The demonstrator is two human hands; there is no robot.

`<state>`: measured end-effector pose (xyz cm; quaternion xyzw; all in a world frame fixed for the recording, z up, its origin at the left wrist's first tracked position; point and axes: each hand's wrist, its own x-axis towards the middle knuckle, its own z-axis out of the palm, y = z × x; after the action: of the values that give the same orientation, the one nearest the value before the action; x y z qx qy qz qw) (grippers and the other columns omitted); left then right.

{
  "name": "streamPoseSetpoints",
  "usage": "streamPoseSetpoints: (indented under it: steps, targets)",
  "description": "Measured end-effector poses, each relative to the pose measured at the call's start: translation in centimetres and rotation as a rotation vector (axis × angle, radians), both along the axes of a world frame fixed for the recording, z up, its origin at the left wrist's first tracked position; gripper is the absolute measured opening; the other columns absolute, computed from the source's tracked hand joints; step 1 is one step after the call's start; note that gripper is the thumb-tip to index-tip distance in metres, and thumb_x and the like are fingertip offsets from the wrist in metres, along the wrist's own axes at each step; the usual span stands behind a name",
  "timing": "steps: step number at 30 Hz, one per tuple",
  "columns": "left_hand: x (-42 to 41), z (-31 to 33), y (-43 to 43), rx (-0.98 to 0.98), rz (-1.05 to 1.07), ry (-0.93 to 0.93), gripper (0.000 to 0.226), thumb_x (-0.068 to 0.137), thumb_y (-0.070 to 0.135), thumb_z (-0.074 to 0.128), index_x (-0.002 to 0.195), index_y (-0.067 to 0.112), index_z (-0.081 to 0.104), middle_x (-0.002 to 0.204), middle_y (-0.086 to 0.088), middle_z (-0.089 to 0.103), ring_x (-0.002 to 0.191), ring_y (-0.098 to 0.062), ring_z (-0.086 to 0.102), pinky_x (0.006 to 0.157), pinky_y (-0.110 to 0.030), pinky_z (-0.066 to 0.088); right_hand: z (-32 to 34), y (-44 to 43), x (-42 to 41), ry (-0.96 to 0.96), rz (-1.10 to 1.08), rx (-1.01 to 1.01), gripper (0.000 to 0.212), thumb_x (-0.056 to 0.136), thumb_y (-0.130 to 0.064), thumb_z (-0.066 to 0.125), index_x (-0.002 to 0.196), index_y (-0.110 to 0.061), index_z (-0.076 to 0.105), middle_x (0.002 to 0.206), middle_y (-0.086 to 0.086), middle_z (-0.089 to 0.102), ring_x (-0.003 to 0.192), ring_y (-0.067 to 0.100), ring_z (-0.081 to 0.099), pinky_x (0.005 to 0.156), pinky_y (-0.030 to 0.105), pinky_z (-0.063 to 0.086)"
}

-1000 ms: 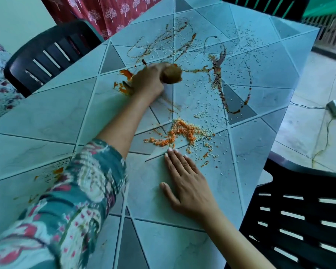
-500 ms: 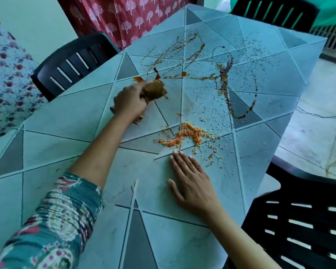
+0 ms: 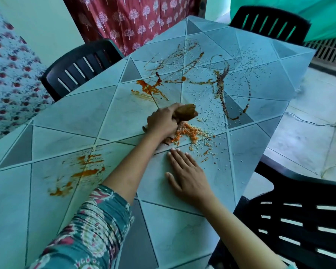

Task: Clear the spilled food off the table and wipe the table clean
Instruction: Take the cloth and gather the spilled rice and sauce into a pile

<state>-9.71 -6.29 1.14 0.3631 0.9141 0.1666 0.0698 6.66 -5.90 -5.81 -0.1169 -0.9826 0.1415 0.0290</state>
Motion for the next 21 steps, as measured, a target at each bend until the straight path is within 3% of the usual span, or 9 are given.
streamPoseSetpoints:
  steps: [5,8,11,17,21]
  targets:
    - [-0.7,1.8,-8.0,0.095,0.352,0.153,0.048,0.091,0.024,0.055,0.137,0.032,0.044,0.117,-0.011,0.063,0.104,-0.034,0.058,0.082,-0.039,0.046,0.5,0.8,2.8,0.052,-0.021,-0.023,0.070,0.097,-0.054,0.009,0.144,-0.008,0.034,0.150,0.008,0.030,0.140,0.023,0.025,0.114,0.028,0.004]
    - [-0.1,-0.2,-11.0,0.020,0.528,0.097,0.045,0.090,0.024,0.052,0.135,0.027,0.045,0.121,-0.019,0.056,0.107,-0.040,0.053,0.087,-0.045,0.042,0.6,2.9,5.8,0.065,-0.091,-0.007,0.067,0.097,-0.054,0.013,0.146,-0.010,0.029,0.152,0.006,0.024,0.141,0.023,0.020,0.115,0.026,0.002]
    - [2.0,-1.9,-8.5,0.014,0.596,0.025,0.046,0.091,0.024,0.050,0.136,0.026,0.042,0.123,-0.022,0.049,0.107,-0.042,0.052,0.088,-0.045,0.041,0.2,5.7,8.1,0.023,-0.193,0.031,0.069,0.097,-0.055,0.013,0.145,-0.008,0.029,0.151,0.007,0.024,0.140,0.027,0.023,0.114,0.026,0.002]
    - [5.2,-1.7,2.8,0.118,0.534,-0.160,0.049,0.093,0.025,0.049,0.140,0.027,0.036,0.131,-0.019,0.042,0.112,-0.034,0.051,0.092,-0.041,0.044,-0.3,7.0,9.1,-0.040,-0.244,0.079,0.072,0.095,-0.055,0.014,0.143,-0.006,0.036,0.150,0.011,0.030,0.139,0.024,0.024,0.115,0.028,0.004]
    - [4.5,-0.4,6.5,0.219,0.347,-0.223,0.044,0.093,0.024,0.046,0.137,0.024,0.042,0.121,-0.014,0.058,0.102,-0.031,0.059,0.081,-0.036,0.047,-0.4,7.1,9.0,-0.033,-0.233,0.088,0.070,0.096,-0.053,0.014,0.143,-0.006,0.035,0.150,0.010,0.028,0.139,0.022,0.026,0.116,0.030,0.006]
